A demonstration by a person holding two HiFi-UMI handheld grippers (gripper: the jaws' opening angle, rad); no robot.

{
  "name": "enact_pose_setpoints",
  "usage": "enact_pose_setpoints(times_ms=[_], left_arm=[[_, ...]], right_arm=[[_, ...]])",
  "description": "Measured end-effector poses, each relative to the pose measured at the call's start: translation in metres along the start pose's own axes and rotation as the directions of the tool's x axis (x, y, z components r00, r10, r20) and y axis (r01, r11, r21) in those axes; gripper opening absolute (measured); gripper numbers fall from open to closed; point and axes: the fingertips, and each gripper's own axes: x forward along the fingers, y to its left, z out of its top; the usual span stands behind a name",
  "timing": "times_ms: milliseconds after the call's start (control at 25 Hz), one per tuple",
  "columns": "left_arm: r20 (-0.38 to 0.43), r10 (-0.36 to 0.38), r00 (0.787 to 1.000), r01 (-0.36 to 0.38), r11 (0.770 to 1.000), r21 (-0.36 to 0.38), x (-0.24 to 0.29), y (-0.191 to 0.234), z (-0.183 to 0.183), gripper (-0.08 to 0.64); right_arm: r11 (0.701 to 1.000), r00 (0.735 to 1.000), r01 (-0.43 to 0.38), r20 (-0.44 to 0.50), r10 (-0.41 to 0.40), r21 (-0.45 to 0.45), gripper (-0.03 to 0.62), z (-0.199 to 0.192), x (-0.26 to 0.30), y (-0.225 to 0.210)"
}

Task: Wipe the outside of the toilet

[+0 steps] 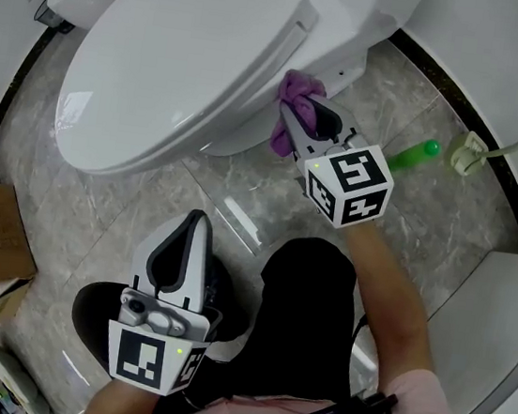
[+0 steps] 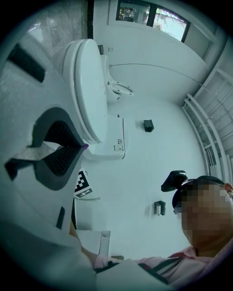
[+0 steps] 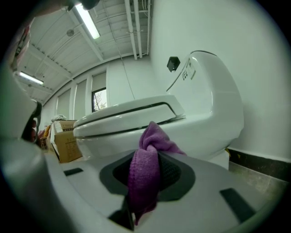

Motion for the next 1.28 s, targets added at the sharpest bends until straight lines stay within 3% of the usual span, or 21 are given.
enact_pose_setpoints(times_ms=[480,800,960,1280], left_arm=[[0.007,0.021,1.0,-0.021,1.0,0.006,-0.013,0.002,0.005,0.008],[0.022,0.041,0.999,-0.041,0.999,0.002,-0.021,0.004,0.009,0.008],[0.028,0.052,0.998,-0.052,0.999,0.0,-0.026,0.007,0.01,0.008],[0.028,0.09,0.996,-0.09,0.996,0.011,-0.037,0.016,0.01,0.008]], right_arm=[[0.988,0.988,-0.153,-0.033,0.152,-0.011,0.092,-0.002,0.001,0.07],[0.96,0.959,-0.278,-0.064,0.275,-0.034,0.092,-0.011,0.004,0.126],[0.934,0.932,-0.355,-0.087,0.35,-0.041,0.091,-0.015,0.006,0.162],[0.849,0.848,-0.524,-0.126,0.514,-0.067,0.092,-0.026,0.015,0.238]])
